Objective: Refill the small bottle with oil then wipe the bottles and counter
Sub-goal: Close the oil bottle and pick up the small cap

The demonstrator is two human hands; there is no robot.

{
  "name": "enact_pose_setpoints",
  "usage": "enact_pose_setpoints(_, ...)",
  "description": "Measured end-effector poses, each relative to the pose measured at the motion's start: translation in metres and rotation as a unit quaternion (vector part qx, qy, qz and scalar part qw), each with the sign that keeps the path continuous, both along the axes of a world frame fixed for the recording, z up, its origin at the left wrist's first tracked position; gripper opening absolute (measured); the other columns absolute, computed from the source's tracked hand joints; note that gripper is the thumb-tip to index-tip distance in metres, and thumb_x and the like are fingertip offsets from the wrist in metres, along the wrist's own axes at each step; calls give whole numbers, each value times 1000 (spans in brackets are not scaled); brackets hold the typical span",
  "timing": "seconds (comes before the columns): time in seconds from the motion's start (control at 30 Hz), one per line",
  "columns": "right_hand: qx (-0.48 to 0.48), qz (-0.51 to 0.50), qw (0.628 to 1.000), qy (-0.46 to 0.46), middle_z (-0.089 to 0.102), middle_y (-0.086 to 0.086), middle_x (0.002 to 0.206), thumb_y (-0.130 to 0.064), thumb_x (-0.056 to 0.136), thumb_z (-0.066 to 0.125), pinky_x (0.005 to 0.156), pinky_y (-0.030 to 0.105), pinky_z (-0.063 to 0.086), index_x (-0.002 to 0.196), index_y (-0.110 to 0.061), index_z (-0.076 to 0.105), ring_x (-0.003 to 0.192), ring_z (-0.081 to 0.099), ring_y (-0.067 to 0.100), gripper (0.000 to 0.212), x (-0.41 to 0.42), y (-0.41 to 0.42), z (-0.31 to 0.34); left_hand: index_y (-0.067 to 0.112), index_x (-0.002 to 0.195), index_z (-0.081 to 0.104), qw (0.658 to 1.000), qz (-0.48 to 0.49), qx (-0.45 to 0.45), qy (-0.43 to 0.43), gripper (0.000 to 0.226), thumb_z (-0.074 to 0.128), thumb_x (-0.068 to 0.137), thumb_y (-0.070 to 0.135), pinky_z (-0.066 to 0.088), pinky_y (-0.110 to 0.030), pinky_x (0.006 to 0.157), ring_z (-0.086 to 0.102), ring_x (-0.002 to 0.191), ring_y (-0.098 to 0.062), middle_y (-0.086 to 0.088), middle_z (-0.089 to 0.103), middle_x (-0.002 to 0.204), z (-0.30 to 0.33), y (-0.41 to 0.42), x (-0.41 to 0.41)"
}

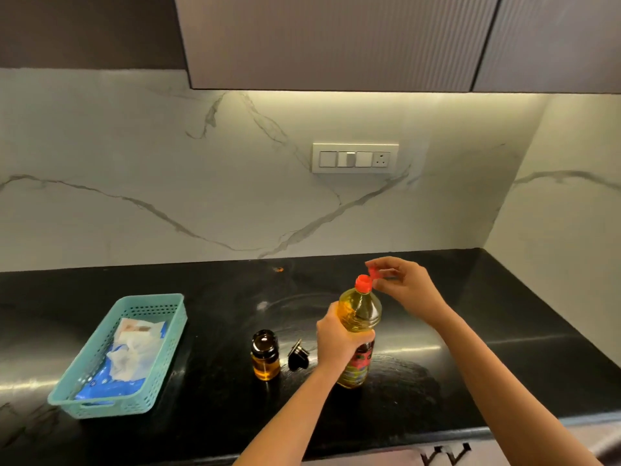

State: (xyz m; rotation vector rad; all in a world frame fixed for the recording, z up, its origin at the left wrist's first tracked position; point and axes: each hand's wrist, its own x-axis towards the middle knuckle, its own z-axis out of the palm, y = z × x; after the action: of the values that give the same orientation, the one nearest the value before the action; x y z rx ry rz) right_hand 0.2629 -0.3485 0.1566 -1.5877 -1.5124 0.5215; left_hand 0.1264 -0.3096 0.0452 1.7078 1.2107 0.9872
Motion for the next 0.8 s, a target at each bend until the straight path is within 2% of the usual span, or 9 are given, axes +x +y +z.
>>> enact_pose_setpoints(0.13,-24,11,997,-73,65,-8,102,-8,84,66,85,19,53,110,-19,67,96,62,4,29,9,-6,8,20,105,57,999,-34,10,23,58,86,56,31,52,-22,81,61,88,-7,11,62,93,-2,-2,12)
enact_pose_setpoints(0.33,-100,52,972,-206,65,-1,112,-4,86,61,91,27,51,107,-19,70,103,59,13,27,14,-11,17,20,108,56,997,-70,15,35,62,86,56,33,54,-27,83,61,92,-11,9,62,95,-7,-3,20)
enact_pose_setpoints(0.4,-131,56,954,-264,62,0,111,-12,87,62,89,26,50,111,-18,67,101,58,15,25,13,-9,19,20,109,56,996,-79,13,31,62,87,56,31,52,-22,80,61,90,-9,10,62,95,-7,-5,20)
enact_pose_setpoints(0.5,-174,43,918,-354,60,3,102,-33,88,59,81,26,51,111,-15,61,91,57,15,30,10,-4,17,21,110,56,996,-85,8,29,62,87,56,29,42,-5,71,60,86,-5,11,62,94,-10,-8,20)
enact_pose_setpoints(0.63,-167,12,882,-441,58,3,84,-48,91,47,62,21,46,104,-10,56,72,58,15,41,5,2,12,20,109,56,996,-91,1,25,61,87,57,28,40,-3,67,58,84,-2,12,61,92,-8,-8,20)
enact_pose_setpoints(0.73,-163,61,879,-444,59,0,97,-45,90,52,67,20,46,112,-16,52,80,54,12,37,10,3,16,20,109,56,995,-97,-9,26,62,88,56,27,42,-8,70,57,84,-1,12,60,92,-10,-4,20)
enact_pose_setpoints(0.8,-169,96,882,-430,60,0,101,-41,88,55,71,21,48,111,-19,50,82,55,12,32,15,4,19,21,111,56,994,-103,-11,33,65,88,55,29,41,-5,70,58,86,-2,12,61,93,-12,-1,20)
